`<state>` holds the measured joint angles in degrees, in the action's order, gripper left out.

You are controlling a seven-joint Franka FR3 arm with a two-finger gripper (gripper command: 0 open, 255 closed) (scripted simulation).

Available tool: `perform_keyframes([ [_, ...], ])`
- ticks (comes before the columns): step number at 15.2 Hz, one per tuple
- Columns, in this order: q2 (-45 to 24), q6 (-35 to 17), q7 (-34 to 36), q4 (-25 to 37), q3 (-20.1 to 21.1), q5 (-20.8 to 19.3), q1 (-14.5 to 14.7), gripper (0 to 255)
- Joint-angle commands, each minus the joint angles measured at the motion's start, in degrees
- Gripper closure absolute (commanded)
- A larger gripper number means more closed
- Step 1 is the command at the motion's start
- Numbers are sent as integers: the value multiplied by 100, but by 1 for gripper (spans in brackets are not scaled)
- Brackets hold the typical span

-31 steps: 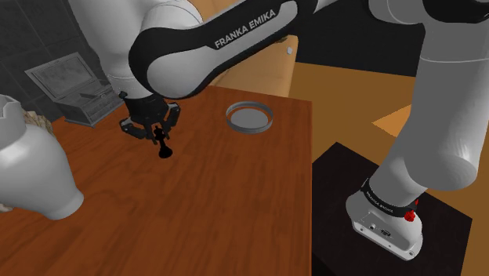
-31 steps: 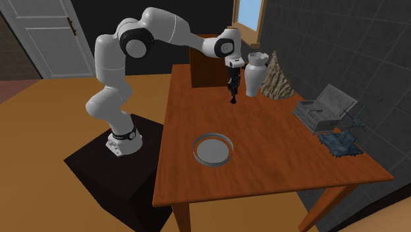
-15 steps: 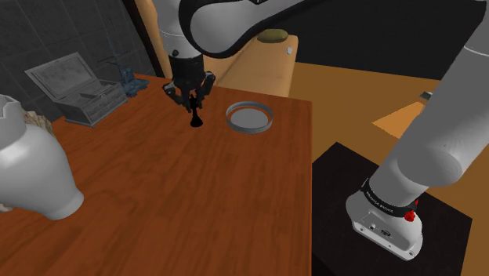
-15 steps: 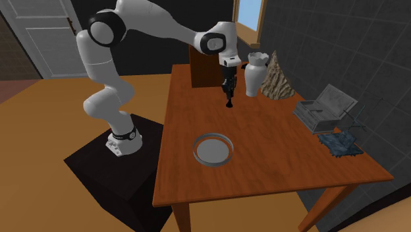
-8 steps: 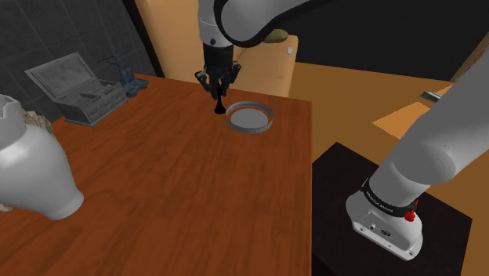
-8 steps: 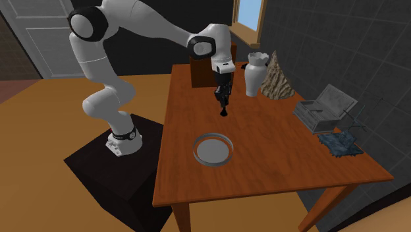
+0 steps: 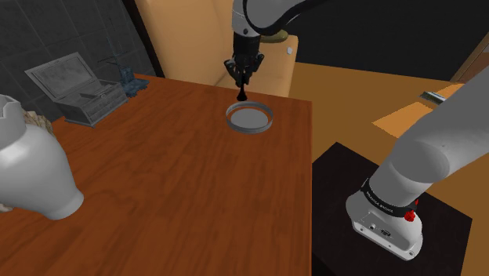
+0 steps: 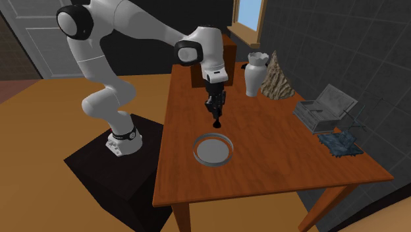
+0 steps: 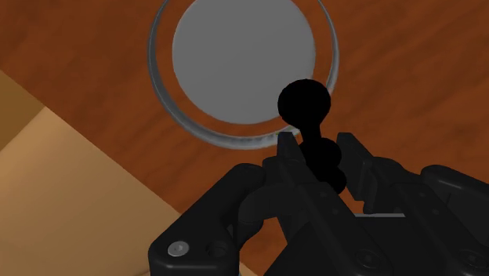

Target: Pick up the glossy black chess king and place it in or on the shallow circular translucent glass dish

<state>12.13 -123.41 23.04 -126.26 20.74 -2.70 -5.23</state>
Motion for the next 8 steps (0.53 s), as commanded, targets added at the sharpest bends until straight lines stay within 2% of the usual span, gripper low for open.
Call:
perform_keyframes([
  [1,80,-58,-344,-113,-207,39,-109,255],
  [3,126,-75,-581,-161,-357,59,-186,255],
  [8,-1,-466,-513,-432,-329,4,-193,255],
])
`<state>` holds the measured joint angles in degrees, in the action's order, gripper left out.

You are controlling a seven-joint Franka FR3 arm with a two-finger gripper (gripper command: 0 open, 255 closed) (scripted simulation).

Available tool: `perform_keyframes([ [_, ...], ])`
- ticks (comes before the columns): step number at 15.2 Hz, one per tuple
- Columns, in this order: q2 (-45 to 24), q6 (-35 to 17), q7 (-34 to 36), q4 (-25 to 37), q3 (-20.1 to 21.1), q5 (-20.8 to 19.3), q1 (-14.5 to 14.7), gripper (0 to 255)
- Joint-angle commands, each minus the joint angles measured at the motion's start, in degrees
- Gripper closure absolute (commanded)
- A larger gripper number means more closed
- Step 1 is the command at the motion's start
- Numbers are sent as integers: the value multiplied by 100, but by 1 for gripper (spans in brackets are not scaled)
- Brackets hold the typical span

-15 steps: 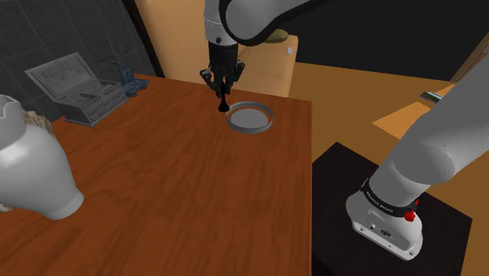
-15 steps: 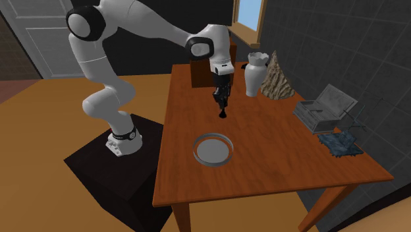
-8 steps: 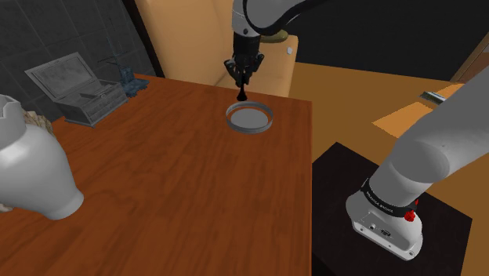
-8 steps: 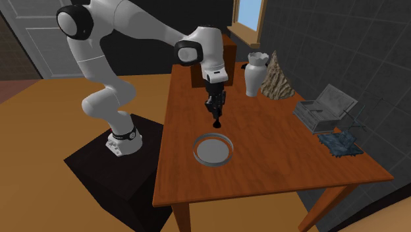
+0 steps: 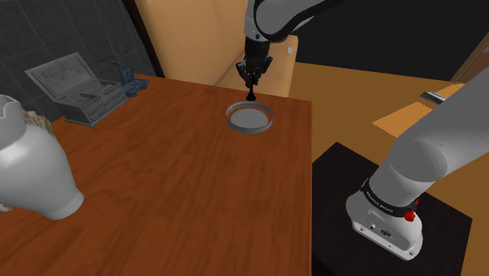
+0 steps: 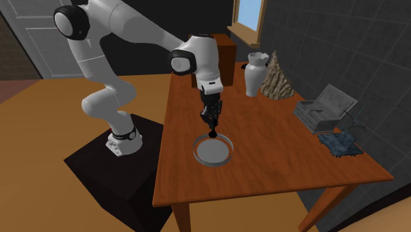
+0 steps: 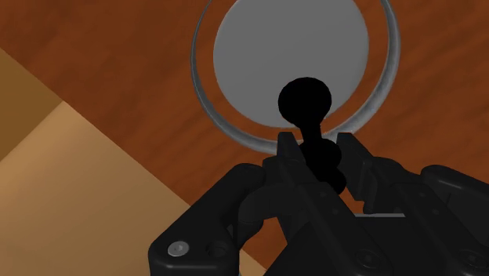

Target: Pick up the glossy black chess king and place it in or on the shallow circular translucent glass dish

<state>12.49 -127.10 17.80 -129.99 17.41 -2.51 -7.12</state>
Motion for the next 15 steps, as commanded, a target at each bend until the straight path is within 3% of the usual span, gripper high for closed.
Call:
perform_keyframes([
  [1,-67,-175,27,-110,10,-29,-7,255],
  [11,-461,-1003,237,-568,75,-238,-46,255],
  [15,-461,-1003,237,-568,74,-238,-45,255],
])
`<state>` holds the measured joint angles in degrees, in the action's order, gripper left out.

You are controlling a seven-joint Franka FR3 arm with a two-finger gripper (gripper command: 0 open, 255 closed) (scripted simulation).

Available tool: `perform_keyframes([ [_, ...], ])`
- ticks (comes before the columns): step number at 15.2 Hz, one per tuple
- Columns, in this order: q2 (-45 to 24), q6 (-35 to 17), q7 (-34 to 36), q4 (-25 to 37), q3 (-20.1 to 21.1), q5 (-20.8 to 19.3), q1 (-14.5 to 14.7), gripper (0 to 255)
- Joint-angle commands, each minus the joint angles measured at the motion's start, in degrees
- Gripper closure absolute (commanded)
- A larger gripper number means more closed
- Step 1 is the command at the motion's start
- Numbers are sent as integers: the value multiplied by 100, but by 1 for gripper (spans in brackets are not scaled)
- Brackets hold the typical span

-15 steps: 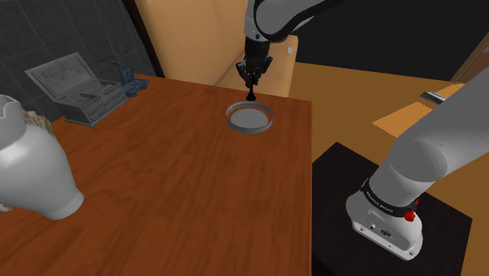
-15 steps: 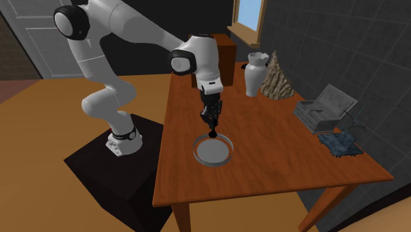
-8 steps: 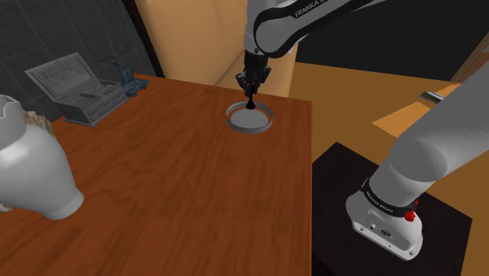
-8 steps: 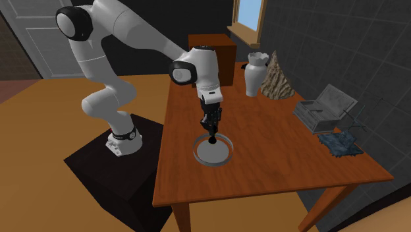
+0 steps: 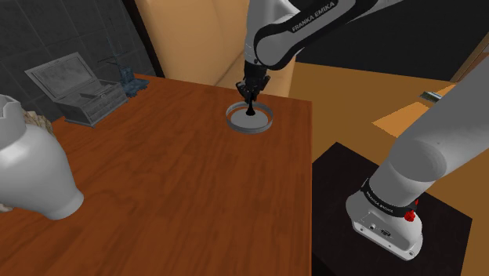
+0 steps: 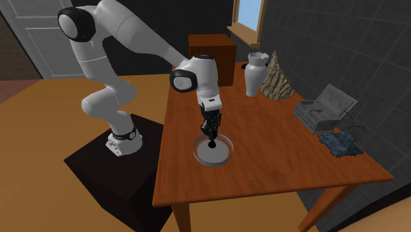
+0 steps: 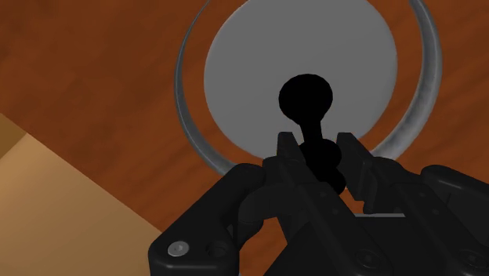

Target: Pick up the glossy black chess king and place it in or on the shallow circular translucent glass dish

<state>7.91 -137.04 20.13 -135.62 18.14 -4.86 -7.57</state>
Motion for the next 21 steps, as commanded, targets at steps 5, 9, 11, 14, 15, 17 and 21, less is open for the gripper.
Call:
perform_keyframes([
  [5,-4,-9,3,-4,1,-3,0,0],
  [9,-4,-10,3,-4,1,-3,0,0],
  [11,140,183,-50,53,-8,73,20,0],
  [14,496,725,-168,256,-38,239,71,0],
  [15,496,725,-168,256,-38,239,71,0],
  [17,497,725,-168,256,-39,239,72,0],
  [21,496,725,-168,256,-39,239,72,0],
])
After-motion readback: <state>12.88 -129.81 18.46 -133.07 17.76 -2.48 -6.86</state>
